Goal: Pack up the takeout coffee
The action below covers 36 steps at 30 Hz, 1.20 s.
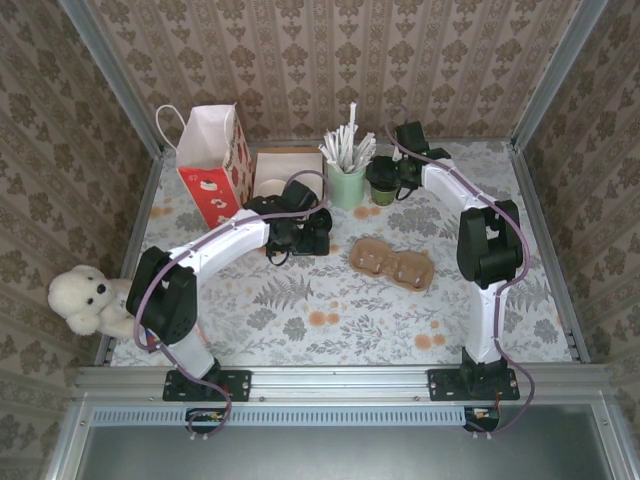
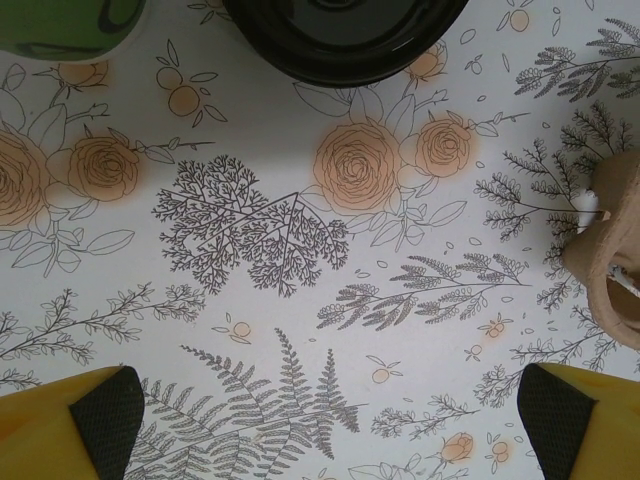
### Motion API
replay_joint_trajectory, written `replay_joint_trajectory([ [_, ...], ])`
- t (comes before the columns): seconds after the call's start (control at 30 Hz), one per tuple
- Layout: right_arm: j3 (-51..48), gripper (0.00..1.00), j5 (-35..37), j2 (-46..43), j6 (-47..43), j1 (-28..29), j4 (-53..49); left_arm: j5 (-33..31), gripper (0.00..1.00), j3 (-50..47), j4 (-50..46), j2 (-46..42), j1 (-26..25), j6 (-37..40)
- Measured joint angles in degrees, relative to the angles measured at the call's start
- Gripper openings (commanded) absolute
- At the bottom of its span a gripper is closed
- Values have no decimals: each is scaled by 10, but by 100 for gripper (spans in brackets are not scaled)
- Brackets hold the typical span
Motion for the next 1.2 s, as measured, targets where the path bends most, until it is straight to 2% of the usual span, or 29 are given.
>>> replay_joint_trajectory([
  [0.8, -2, 94, 11, -8, 0, 6, -12, 3, 100, -45, 40, -30, 9, -5],
  [1.07, -41, 100, 17, -94, 1, 6, -14, 11, 100, -61, 57, -55, 16, -7],
  [1.2, -99, 100, 29, -161, 18, 6, -5, 11, 100, -62, 51, -91, 23, -7],
])
